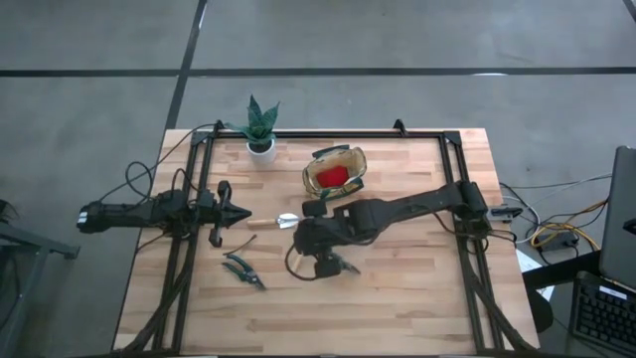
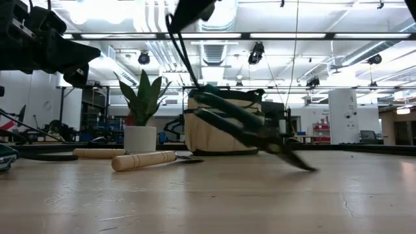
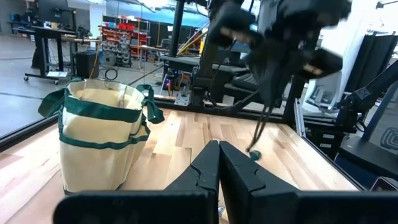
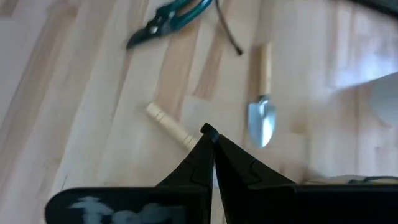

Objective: Pick & Place Garden tools in Gardening bag
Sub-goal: Put the green shear scissors into the white bag

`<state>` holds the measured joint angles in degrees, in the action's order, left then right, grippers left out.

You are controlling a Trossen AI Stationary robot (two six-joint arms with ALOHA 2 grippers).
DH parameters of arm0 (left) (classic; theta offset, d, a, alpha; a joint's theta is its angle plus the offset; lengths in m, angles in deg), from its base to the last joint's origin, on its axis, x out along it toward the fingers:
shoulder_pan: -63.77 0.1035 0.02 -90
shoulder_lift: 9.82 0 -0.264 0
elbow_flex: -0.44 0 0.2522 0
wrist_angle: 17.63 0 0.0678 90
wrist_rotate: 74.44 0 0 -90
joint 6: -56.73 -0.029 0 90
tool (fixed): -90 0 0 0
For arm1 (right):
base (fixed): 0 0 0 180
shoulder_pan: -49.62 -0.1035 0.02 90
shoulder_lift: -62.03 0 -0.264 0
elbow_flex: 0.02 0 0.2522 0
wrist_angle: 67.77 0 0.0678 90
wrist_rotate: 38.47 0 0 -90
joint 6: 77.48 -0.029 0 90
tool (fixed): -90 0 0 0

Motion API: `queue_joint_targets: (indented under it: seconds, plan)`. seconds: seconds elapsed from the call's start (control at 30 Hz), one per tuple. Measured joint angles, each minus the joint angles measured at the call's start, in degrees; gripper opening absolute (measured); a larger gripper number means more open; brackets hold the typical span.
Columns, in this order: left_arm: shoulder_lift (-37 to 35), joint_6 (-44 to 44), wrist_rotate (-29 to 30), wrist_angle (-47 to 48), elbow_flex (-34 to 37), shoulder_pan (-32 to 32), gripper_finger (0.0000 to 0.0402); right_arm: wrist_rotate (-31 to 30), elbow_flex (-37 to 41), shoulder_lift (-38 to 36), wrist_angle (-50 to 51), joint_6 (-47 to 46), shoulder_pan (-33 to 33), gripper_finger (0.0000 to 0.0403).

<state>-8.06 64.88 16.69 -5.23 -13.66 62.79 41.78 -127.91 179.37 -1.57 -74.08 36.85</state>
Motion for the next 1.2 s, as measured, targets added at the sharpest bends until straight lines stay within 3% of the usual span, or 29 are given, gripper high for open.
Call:
queue_joint_targets:
  seconds: [0.97,1.2]
  plan:
    - [0.0,-0.01,0.0,0.02,0.0,-0.01,0.0012,-6.96,-20.81,-0.13,4.55,2.82,4.79,0.0008]
    - [0.0,-0.01,-0.02,0.02,0.0,0.01,0.0012,-10.49,-20.85,-1.58,1.99,3.03,6.75,0.0008]
